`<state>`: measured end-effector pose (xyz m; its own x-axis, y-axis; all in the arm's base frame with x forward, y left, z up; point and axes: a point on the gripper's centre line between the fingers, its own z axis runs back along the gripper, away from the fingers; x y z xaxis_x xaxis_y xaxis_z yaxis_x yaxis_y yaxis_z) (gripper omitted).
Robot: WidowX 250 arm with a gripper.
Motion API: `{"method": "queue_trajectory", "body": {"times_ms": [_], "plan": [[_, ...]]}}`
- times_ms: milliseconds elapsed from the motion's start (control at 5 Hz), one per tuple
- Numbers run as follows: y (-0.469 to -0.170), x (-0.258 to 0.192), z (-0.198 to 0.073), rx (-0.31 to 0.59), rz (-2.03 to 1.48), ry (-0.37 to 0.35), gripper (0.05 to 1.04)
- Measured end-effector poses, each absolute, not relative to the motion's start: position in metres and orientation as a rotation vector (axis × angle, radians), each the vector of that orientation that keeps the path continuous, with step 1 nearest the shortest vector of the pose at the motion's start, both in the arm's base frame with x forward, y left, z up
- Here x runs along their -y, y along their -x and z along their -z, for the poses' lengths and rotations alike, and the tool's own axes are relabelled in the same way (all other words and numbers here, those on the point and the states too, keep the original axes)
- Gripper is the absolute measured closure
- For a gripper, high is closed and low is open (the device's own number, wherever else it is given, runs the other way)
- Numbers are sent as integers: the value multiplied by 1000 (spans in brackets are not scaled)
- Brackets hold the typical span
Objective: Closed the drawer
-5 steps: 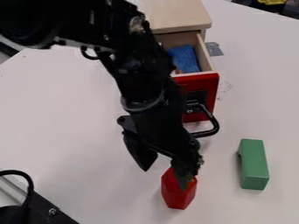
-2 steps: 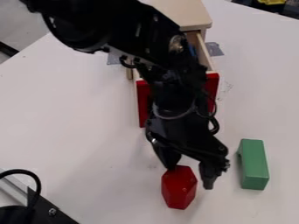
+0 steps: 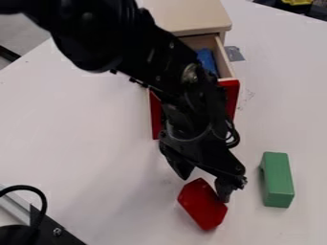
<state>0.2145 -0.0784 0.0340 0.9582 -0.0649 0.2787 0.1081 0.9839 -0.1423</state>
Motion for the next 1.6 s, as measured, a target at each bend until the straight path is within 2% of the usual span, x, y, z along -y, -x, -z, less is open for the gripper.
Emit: {"method": "queue_trajectory", "body": {"times_ms": [400,600,1600], "plan": [[-229,65,-19,312,65,110,84],[-248,53,-19,324,19,102,84],[-332,12,-18,300,-124,121,84]]}}
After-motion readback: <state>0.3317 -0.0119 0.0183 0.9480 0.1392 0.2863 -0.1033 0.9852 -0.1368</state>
